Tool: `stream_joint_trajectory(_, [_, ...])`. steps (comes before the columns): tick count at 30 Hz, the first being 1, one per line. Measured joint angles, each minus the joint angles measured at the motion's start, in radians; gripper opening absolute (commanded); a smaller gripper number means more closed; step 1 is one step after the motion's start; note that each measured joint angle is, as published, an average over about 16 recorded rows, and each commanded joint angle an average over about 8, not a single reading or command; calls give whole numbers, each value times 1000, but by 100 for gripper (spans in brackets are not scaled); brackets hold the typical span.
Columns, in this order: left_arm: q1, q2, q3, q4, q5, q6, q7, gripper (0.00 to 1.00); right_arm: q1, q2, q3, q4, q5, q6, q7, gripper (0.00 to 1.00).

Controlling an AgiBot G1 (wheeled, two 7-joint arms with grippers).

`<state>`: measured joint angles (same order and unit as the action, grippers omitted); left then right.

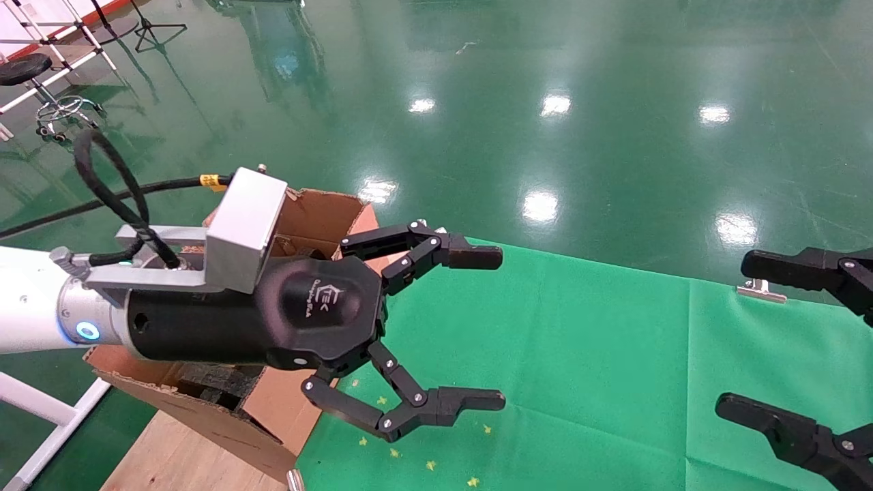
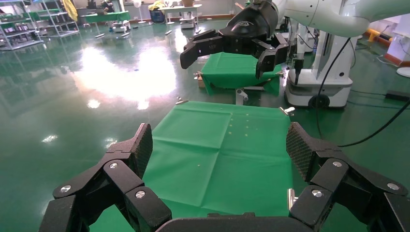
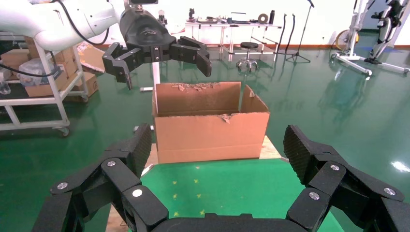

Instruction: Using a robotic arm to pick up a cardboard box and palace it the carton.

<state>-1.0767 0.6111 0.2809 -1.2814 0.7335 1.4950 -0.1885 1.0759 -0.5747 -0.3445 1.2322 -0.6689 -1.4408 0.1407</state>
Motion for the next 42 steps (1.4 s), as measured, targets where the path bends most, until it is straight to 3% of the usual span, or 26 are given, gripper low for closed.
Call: stream_joint_trajectory(42, [0,0,0,0,0,0,0,100,0,0,0,0,0,0,0,100])
